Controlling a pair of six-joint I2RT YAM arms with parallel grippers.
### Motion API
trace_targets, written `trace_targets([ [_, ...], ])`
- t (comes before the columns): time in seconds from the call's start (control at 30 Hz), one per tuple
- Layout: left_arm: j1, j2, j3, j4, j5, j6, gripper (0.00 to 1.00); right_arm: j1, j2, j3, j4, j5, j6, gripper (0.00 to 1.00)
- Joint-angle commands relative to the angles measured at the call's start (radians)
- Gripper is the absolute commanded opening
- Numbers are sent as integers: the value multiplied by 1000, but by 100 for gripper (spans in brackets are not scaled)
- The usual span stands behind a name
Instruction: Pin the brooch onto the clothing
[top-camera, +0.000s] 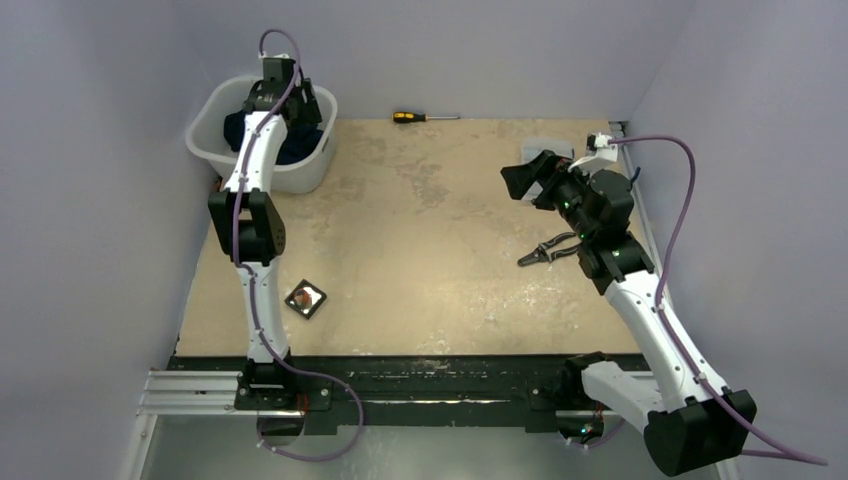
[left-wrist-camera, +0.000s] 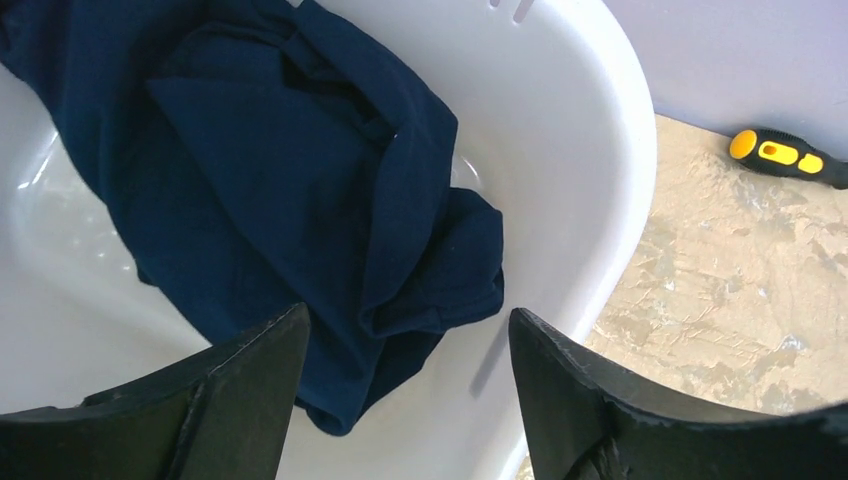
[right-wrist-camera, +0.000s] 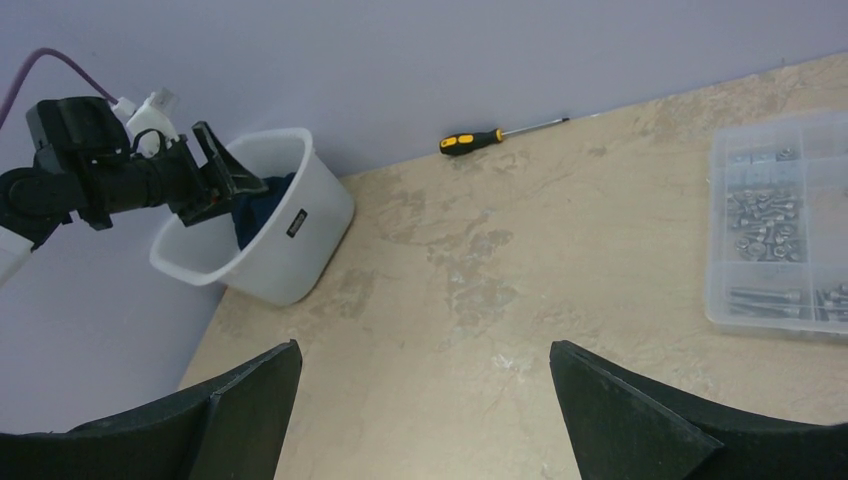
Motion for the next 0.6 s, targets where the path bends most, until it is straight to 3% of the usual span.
trace_targets([
  [0.0, 35, 30, 67, 64, 77, -20, 71, 18, 16, 58, -15, 47, -46, 99],
  [0.27, 44, 108, 74, 95, 97, -12, 62, 45, 33, 67, -25, 78, -74, 99],
  [0.57, 56, 165, 69, 138, 108, -32, 61, 59, 42, 79, -37, 90, -88, 99],
])
